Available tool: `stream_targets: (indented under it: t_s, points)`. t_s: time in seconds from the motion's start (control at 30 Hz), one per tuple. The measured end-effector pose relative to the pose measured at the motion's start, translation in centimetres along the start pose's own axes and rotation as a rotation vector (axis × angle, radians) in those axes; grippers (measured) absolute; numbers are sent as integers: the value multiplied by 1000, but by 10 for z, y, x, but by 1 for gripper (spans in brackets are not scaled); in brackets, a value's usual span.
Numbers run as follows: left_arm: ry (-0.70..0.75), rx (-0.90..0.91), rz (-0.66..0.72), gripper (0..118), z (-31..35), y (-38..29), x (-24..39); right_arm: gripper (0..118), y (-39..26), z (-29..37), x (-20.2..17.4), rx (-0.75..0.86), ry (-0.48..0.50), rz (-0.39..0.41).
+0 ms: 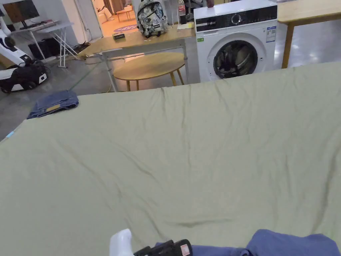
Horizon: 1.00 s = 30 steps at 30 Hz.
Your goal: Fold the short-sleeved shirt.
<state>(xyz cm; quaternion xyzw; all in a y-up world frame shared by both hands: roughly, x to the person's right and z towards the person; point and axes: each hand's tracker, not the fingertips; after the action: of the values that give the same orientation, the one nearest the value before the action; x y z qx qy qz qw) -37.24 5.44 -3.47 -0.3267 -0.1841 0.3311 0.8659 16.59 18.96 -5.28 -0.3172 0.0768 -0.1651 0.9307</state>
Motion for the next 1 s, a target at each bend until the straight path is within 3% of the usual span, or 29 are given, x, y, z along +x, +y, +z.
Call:
stream_targets:
  t_s: [0.1,0.2,0.27,0.3,0.33,0.4,0.47,0.63,0.8,0.93,1.0]
  points:
    - [63,61,168,70,27,-14,-30,0,-2,-6,3,-26,20,-22]
    - [143,88,233,70,24,-35,-42,0,-3,-7,2,-36,25,-22]
    - [43,13,286,70,-1,-51,-42,0,-2,-5,-1,-35,24,-15]
    - [-29,-31,306,64,-17,-58,-45,0,-2,-5,-2,-32,23,-11]
    - [-72,-63,328,51,-30,-64,-45,0,0,-4,-3,-32,22,-8]
    - [-112,-54,383,7,-49,-74,-38,0,1,-1,-4,-27,12,-1]
    - [-5,-70,389,7,-41,-71,-32,0,3,4,-5,-16,9,0]
    - [-115,46,437,5,-22,-62,-27,0,3,3,1,-4,-2,2]
    - [104,190,169,5,67,4,1,0,6,-2,5,-11,17,-5]
    - [354,96,-180,5,99,55,56,0,5,-9,5,-19,20,-7]
    - [249,82,-190,5,63,44,68,0,4,-8,2,-18,28,-19]
